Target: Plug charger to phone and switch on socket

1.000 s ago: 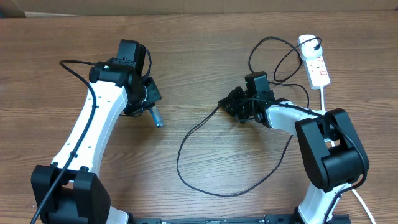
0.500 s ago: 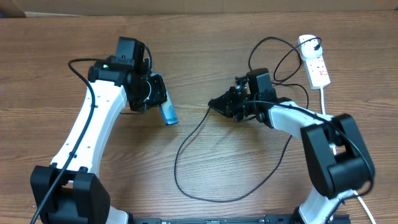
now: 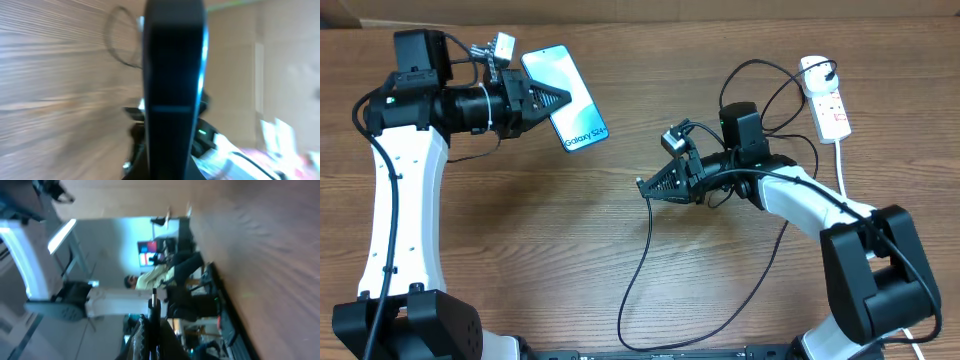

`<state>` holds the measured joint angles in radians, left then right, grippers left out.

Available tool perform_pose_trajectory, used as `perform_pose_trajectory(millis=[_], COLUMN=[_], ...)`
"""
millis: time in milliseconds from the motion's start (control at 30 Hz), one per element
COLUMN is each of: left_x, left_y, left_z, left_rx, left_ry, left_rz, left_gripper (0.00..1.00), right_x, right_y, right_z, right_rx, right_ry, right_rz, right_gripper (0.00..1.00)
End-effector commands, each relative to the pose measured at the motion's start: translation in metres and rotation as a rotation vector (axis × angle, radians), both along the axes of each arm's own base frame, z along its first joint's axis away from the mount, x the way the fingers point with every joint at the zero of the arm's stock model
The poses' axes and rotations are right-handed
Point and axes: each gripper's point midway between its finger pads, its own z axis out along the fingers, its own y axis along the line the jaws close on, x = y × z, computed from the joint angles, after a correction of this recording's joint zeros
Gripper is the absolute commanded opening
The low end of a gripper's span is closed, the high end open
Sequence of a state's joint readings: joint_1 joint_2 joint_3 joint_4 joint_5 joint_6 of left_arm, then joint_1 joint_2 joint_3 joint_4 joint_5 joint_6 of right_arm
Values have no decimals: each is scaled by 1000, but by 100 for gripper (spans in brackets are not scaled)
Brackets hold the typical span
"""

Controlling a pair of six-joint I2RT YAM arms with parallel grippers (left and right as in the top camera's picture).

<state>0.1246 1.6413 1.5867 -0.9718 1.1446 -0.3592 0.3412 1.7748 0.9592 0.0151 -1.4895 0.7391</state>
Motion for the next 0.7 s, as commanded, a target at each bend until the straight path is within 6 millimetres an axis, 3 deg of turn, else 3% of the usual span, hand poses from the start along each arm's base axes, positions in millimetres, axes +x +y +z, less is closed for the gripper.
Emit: perform_pose_trajectory(millis=[0,267,433,667], left_x=[-24,-28,-32,-36], left_y=[-18,-24,-30,-35], left_z=[48,46,46,52], left_rx=[-175,-188,-205,-253], left_ry=[-111,-80,-17,28], left_rz=[-141,-158,-160,-179], left_gripper=[4,4,4,4], right_x=[-21,-55,-52,-38], right_y=[2,16,18,23], right_z=[32,81,108,117], right_rx=[76,118,119,102], right_ry=[-56,-179,-233,-226], right_rz=[87,162,113,21], right_gripper=[4,4,4,4])
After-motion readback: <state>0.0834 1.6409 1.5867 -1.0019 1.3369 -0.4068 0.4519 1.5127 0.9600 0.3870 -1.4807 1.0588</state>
